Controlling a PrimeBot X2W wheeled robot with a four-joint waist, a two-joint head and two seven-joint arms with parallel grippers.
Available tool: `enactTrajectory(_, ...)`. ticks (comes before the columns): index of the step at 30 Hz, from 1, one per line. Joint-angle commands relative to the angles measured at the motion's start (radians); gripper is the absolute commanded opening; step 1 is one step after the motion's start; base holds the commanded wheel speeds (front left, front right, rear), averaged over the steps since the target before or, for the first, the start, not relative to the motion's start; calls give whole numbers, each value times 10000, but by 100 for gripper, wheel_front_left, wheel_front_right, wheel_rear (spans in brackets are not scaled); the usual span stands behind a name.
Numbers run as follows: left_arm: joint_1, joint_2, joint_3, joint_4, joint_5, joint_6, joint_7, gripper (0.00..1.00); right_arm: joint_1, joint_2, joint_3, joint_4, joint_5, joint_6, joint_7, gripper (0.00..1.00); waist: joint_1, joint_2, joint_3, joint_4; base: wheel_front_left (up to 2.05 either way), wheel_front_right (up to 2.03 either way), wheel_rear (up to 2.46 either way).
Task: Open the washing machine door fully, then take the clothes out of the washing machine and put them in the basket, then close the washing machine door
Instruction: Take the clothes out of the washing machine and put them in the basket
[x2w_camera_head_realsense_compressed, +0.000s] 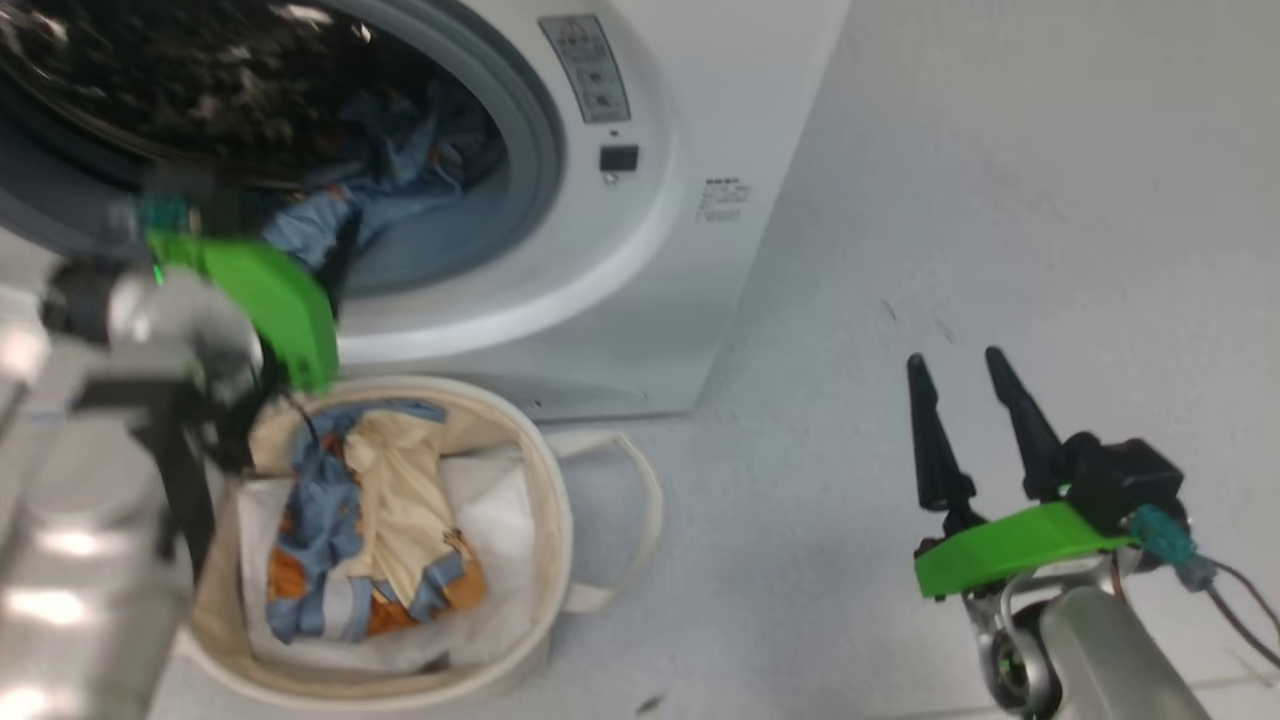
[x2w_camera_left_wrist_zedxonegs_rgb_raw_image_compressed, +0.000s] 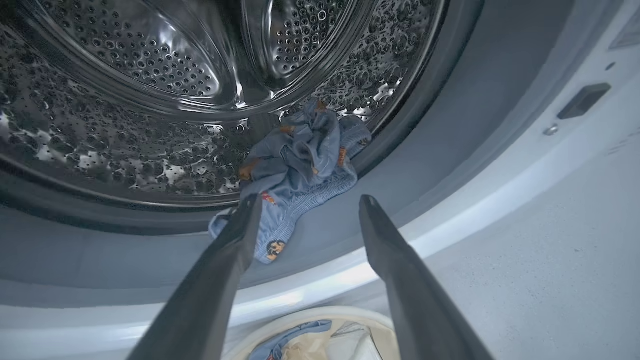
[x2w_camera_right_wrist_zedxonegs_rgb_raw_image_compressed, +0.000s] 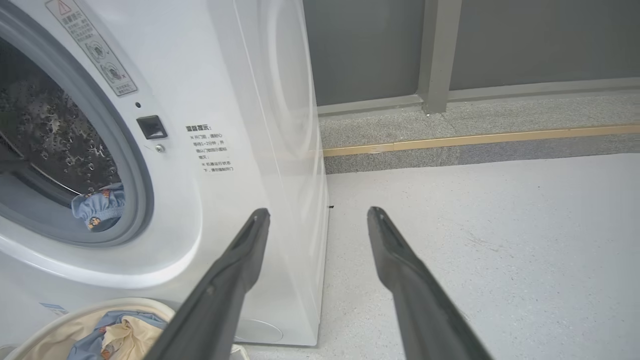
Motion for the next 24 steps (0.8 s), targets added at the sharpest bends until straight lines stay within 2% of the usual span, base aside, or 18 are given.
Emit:
enactTrajectory(1, -1066, 338, 217, 130, 37, -56, 279, 100, -291, 40, 39, -399, -47, 73, -122, 100, 0, 0, 576, -297, 0, 0, 0)
enactTrajectory(8, -3308, 212, -454, 2055, 253, -180, 1161, 100, -569, 131, -194, -620, -48, 73, -122, 100, 0, 0, 1481, -614, 0, 0, 0)
enactTrajectory(13, -4446, 87, -939, 3173, 333, -220, 1330, 100, -735, 142, -274, -757, -94, 73, -122, 100, 0, 0, 2016, -807, 0, 0, 0)
enactTrajectory(17, -5209, -175, -1350, 3671, 87, -229, 1517, 100, -786, 129, -399, -837, -122, 73, -122, 100, 0, 0, 2386, -826, 0, 0, 0)
enactTrajectory(24, -6197, -170, -1904, 4320, -340, -232, 1958, 100, -892, 187, -364, -933, -124, 73, -122, 100, 0, 0, 2944, -884, 0, 0, 0)
